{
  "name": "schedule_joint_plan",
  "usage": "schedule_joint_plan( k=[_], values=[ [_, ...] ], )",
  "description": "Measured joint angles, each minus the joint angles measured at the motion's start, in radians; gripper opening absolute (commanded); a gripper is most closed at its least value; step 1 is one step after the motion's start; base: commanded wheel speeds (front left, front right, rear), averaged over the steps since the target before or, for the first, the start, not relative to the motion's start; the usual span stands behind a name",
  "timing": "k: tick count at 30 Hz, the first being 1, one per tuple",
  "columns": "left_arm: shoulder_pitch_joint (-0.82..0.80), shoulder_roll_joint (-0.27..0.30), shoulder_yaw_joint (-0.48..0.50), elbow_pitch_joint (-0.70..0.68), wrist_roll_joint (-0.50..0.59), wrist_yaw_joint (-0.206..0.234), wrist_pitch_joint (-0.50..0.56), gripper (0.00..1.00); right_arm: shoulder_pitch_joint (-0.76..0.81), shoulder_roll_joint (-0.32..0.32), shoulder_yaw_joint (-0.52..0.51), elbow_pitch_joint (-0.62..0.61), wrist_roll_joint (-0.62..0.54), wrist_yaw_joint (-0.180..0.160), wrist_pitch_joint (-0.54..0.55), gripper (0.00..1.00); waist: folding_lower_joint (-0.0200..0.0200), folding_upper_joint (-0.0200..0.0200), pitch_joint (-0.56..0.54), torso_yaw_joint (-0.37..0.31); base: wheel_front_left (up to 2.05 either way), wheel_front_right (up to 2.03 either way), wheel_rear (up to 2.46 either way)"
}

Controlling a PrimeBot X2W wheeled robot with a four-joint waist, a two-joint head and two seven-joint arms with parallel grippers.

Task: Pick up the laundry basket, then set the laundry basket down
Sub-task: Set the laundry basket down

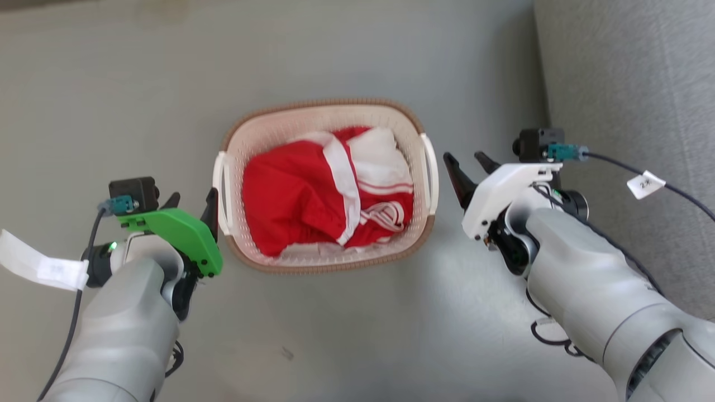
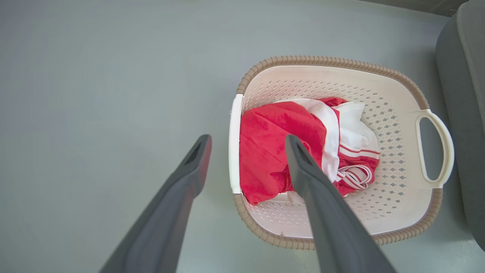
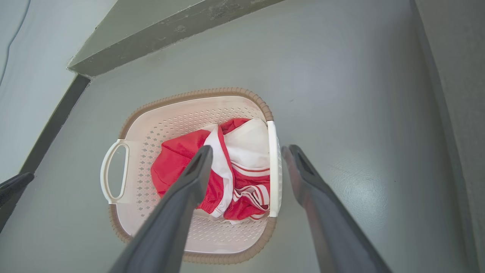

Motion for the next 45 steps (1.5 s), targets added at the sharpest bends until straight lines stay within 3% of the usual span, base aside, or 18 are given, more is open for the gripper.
schedule_joint_plan(
  k=[16,22,33,45],
  values=[
    [0.127,0.012,0.016,-0.055,-0.022,0.000,-0.009,1.00,0.087,0.000,-0.075,-0.020,-0.017,0.023,0.000,1.00,0.0000,0.0000,-0.223,0.002,0.00,0.00,0.00],
    [0.138,0.027,0.051,-0.125,-0.021,0.000,-0.009,1.00,0.132,-0.027,-0.129,-0.054,-0.030,0.030,0.000,1.00,0.0000,0.0000,-0.307,-0.004,0.00,0.00,0.00],
    [0.169,0.054,0.109,-0.224,0.024,0.002,-0.009,1.00,0.174,-0.048,-0.190,-0.147,-0.128,0.028,0.000,1.00,0.0000,0.0000,-0.392,0.002,0.00,0.00,0.00],
    [0.230,0.066,0.210,-0.375,0.074,0.040,-0.009,1.00,0.202,-0.103,-0.355,-0.301,-0.216,-0.038,-0.001,1.00,0.0000,0.0000,-0.422,0.016,0.00,0.00,0.00]
  ],
)
